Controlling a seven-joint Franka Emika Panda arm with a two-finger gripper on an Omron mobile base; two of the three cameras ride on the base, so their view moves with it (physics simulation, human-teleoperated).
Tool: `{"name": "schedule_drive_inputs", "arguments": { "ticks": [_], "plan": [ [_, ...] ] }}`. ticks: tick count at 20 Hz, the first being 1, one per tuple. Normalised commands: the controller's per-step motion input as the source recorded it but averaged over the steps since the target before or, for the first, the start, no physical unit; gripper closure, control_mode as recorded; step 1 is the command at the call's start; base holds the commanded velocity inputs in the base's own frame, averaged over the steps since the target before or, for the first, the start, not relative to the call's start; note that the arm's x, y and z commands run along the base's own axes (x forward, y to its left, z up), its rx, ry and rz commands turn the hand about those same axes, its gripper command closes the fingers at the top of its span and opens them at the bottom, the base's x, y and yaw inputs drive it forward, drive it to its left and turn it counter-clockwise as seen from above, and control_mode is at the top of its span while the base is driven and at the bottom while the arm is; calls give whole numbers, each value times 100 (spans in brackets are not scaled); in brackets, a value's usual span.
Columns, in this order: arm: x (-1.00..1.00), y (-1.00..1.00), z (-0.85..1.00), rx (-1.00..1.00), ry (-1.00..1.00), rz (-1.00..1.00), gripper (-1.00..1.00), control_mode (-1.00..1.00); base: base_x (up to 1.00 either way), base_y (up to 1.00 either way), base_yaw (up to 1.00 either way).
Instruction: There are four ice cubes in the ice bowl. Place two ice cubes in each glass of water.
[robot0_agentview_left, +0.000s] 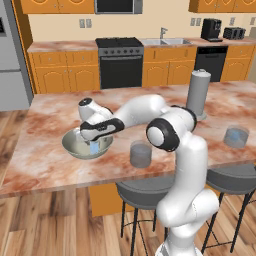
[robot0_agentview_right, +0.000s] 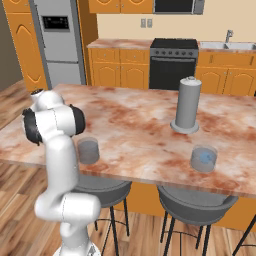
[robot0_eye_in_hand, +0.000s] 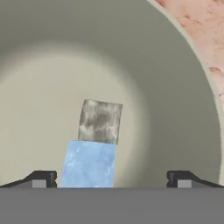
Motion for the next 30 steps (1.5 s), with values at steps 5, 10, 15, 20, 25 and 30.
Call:
{"name": "schedule_drive_inputs", "arguments": {
  "ticks": [5, 10, 15, 20, 25, 30],
  "plan": [
    [37, 0, -6, 0, 0, 0, -100, -100, 0, 0, 0],
    [28, 0, -17, 0, 0, 0, -100, -100, 0, 0, 0],
    [19, 0, -23, 0, 0, 0, -100, -100, 0, 0, 0],
    [9, 1, -22, 0, 0, 0, -100, -100, 0, 0, 0],
    [0, 1, -22, 0, 0, 0, -100, -100, 0, 0, 0],
    [8, 3, -27, 0, 0, 0, -100, -100, 0, 0, 0]
  ]
}}
